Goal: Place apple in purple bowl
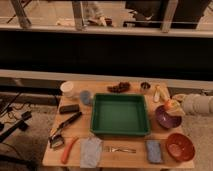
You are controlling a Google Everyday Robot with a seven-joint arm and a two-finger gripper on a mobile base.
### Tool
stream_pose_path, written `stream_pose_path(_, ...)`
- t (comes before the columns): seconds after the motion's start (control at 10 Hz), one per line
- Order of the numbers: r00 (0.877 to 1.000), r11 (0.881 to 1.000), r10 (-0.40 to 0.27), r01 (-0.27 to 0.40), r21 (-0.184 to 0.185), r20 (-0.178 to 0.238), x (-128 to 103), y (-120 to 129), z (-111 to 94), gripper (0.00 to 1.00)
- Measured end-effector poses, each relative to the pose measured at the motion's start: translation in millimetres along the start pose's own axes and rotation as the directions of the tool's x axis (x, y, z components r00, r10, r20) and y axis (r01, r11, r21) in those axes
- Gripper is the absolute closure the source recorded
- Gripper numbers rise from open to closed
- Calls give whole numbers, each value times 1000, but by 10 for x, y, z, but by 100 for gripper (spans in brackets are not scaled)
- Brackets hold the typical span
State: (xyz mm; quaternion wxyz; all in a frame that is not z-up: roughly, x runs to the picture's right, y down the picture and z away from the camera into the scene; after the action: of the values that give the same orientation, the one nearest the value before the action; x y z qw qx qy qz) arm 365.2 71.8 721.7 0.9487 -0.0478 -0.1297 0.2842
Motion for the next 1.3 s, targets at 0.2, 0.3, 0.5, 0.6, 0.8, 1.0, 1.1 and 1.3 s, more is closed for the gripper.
stream_pose_path(0.2,1000,1000,15,-16,-13,-15,84,54,56,86)
stream_pose_path(0.3,1000,1000,21,-22,-18,-21,116,60,82,86)
stream_pose_path(0.5,999,999,35,-36,-25,-28,163,32,158,86)
stream_pose_path(0.6,999,999,40,-41,-27,-29,175,17,184,86)
stream_pose_path(0.8,998,998,56,-57,-24,-32,236,-23,182,86)
stream_pose_path(1.0,998,998,56,-57,-24,-31,227,-23,189,86)
stream_pose_path(1.1,998,998,55,-56,-25,-31,223,-23,192,85)
stream_pose_path(1.3,998,998,56,-57,-24,-31,226,-23,190,69)
